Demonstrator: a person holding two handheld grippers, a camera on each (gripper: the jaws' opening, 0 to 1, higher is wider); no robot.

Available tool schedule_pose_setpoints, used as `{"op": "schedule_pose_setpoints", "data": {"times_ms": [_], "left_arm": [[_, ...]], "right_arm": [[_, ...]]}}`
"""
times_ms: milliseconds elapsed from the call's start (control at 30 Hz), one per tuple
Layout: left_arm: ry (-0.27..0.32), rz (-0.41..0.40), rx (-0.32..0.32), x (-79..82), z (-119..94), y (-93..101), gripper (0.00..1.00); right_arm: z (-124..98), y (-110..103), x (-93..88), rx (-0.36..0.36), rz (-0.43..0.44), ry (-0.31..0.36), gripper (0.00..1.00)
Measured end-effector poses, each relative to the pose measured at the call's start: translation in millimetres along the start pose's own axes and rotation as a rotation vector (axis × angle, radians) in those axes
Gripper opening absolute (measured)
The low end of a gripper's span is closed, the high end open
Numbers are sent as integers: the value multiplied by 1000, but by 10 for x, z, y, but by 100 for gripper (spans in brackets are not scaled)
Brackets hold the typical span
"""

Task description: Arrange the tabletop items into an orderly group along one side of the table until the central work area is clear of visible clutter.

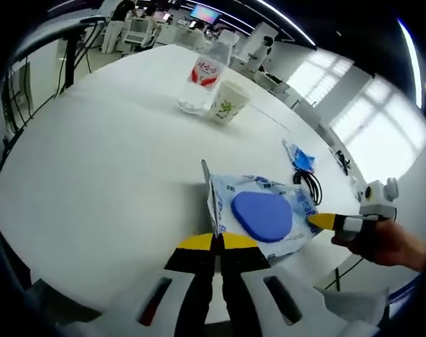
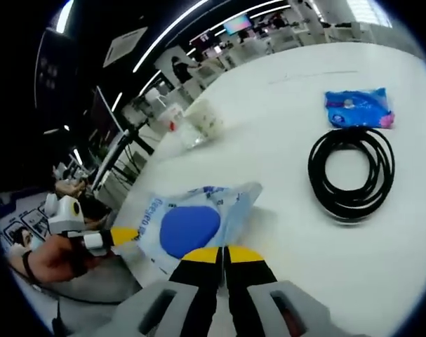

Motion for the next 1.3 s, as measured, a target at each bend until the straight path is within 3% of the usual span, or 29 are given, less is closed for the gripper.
{"op": "schedule_pose_setpoints", "data": {"times_ms": [100,433,667,733,867,1067,1133,1200,1300], "left_arm": [[-10,31,-14,3,1,127,0],[-54,116,-41,-19,118,242,0],[-63,165,-57,27,181,365,0],[-60,173,-61,40,207,378,0],[-62,171,-68,48,255,432,0],[-79,175,-84,69,355,542,0],[-83,174,-90,88,404,584,0],[-81,167,-96,104,440,640,0],[-69,151,-106,215,561,748,0]], "right_arm": [[-81,6,18,-9,5,12,0],[-348,147,-88,-45,63,82,0],[-459,162,-19,-68,85,100,0],[-398,202,-24,-70,83,105,0],[-416,232,93,-75,71,113,0],[-318,481,325,-85,45,123,0],[-332,463,466,-88,32,126,0],[-256,613,593,-90,15,129,0],[-216,675,819,-94,-12,131,0]]}}
Point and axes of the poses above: the point that each gripper's makers call its tool centre point, and the gripper's own axes: z roughly forward along the fingers, y roughly to its right, x roughly out of its top, the point moved 3 cm from there along -z, roughly backward along the fingers, and after that the axes turned 10 degrees about -z, right-handed, at the moved point
